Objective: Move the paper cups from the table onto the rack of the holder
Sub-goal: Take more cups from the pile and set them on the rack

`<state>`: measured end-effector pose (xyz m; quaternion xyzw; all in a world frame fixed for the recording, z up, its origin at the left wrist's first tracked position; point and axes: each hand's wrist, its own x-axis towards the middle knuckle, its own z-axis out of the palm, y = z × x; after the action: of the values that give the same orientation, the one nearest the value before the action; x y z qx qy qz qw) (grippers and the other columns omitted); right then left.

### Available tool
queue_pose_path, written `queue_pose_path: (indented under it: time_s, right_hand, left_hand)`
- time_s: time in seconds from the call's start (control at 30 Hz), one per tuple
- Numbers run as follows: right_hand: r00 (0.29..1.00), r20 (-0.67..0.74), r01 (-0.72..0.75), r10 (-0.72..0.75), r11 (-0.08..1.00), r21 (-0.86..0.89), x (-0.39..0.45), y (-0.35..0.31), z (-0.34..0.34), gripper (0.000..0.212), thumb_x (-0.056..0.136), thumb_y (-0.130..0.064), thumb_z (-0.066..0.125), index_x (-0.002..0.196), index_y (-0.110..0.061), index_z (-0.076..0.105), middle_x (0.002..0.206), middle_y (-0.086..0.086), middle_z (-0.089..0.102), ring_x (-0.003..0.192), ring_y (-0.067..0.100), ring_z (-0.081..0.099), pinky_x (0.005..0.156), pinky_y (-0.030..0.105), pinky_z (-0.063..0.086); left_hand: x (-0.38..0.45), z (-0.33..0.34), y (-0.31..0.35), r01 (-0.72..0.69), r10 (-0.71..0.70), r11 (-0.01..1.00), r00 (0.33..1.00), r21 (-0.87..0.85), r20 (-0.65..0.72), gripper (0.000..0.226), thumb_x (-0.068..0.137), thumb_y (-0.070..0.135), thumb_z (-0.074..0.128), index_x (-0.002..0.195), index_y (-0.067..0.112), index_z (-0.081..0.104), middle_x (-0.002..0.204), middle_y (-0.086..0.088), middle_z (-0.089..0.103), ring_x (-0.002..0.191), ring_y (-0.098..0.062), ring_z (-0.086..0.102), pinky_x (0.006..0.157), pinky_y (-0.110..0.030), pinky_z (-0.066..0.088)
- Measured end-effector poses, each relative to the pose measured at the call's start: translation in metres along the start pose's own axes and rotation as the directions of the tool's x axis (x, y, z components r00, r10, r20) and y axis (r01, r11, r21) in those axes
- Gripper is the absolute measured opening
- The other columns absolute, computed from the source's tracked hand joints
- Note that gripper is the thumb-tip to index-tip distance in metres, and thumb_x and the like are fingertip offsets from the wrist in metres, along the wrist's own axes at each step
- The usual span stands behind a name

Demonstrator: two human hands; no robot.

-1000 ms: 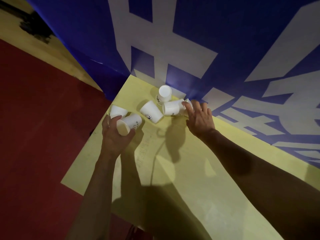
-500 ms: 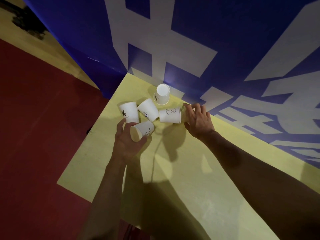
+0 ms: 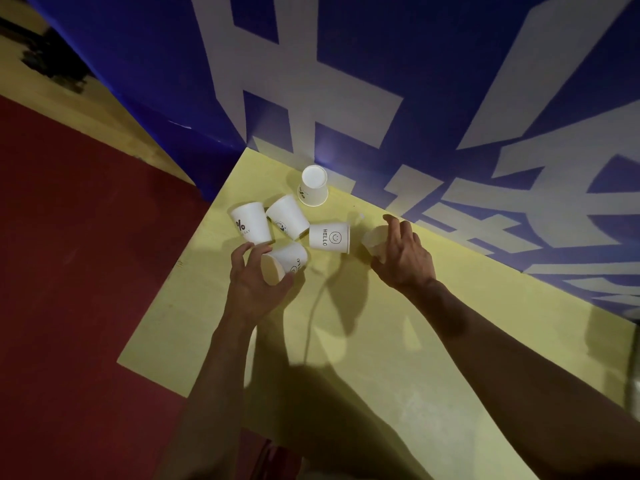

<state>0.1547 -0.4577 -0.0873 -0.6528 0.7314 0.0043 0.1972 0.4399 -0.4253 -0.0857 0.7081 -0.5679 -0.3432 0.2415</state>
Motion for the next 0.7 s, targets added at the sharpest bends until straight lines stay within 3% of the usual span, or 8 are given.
queue_pose_path:
  time_s: [0.13,0.27,0.47,0.7]
  right_hand:
    - [0.997,-0.065,0.048,-0.046,0.998,0.039,-0.033,0.004,-0.007,0.083,0.084,-0.037,0.08,0.15,-0.015,0.036,0.135,0.015,0.049,0.106,0.035,0.06,0.066,0.043,0.057]
    - [0.991,-0.13,0.06,-0.046,0.992,0.111,-0.071,0.008,-0.02,0.072,0.083,-0.038,0.078,0.142,-0.018,0.041,0.129,0.011,0.05,0.1,0.033,0.06,0.059,0.038,0.051]
    - [0.972,-0.228,0.002,0.052,0.973,0.231,-0.137,0.036,-0.044,0.068,0.083,-0.041,0.077,0.136,-0.019,0.043,0.126,0.002,0.051,0.1,0.03,0.06,0.063,0.04,0.055]
    - [0.949,-0.277,-0.069,0.153,0.954,0.291,-0.22,0.116,-0.061,0.075,0.084,-0.038,0.078,0.149,-0.032,0.04,0.133,-0.001,0.047,0.107,0.027,0.061,0.065,0.042,0.059]
  left_hand:
    - [-0.017,-0.002,0.007,-0.062,0.062,0.998,0.998,0.008,0.006,0.066,0.072,0.026,0.091,0.128,0.008,0.061,0.144,-0.012,0.044,0.134,-0.024,0.043,0.108,-0.036,0.045]
    - [-0.038,0.0,0.024,0.006,-0.006,1.0,0.998,-0.001,0.067,0.062,0.074,0.036,0.086,0.128,0.024,0.057,0.137,0.008,0.031,0.133,-0.02,0.044,0.109,-0.035,0.043]
    - [-0.083,0.021,0.066,-0.094,0.086,0.995,0.98,0.033,0.178,0.067,0.077,0.038,0.081,0.136,0.03,0.051,0.131,0.004,0.039,0.125,-0.023,0.047,0.106,-0.044,0.045]
    - [-0.143,0.08,0.138,-0.277,0.25,0.959,0.922,0.055,0.295,0.071,0.08,0.036,0.08,0.142,0.03,0.045,0.127,0.003,0.048,0.118,-0.019,0.039,0.104,-0.04,0.041]
